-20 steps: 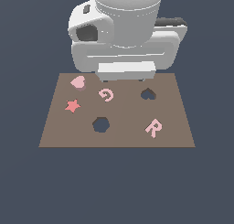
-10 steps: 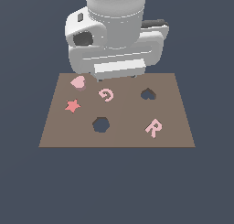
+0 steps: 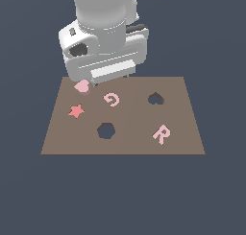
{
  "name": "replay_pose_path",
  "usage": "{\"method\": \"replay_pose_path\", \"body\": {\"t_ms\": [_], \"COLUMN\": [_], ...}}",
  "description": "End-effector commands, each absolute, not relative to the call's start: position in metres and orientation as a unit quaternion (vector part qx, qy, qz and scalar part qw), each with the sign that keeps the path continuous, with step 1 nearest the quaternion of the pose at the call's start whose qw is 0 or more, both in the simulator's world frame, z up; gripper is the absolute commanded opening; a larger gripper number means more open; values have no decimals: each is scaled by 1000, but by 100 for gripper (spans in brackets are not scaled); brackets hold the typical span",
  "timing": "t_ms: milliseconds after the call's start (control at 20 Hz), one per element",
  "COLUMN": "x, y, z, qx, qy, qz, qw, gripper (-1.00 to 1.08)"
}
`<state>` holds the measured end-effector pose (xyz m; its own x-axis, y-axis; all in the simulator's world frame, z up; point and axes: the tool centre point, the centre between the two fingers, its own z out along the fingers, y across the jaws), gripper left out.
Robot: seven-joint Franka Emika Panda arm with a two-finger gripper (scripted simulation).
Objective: Insert a designated object into the corresponding slot on a board.
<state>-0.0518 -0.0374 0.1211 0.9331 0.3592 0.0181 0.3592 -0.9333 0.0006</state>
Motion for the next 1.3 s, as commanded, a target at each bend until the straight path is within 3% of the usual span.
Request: {"method": "replay_pose_path", "body": {"t_ms": [0,650,1250], "x": [-61,-86,-89], "y": [-50,-112,-141], "z": [111,69,51], "qx": [-977,-936,-914], "qy": [-215,-351,-407], "qz": [-8,-3,0], "qw": [1,1,0], "gripper": [100,100,100]}}
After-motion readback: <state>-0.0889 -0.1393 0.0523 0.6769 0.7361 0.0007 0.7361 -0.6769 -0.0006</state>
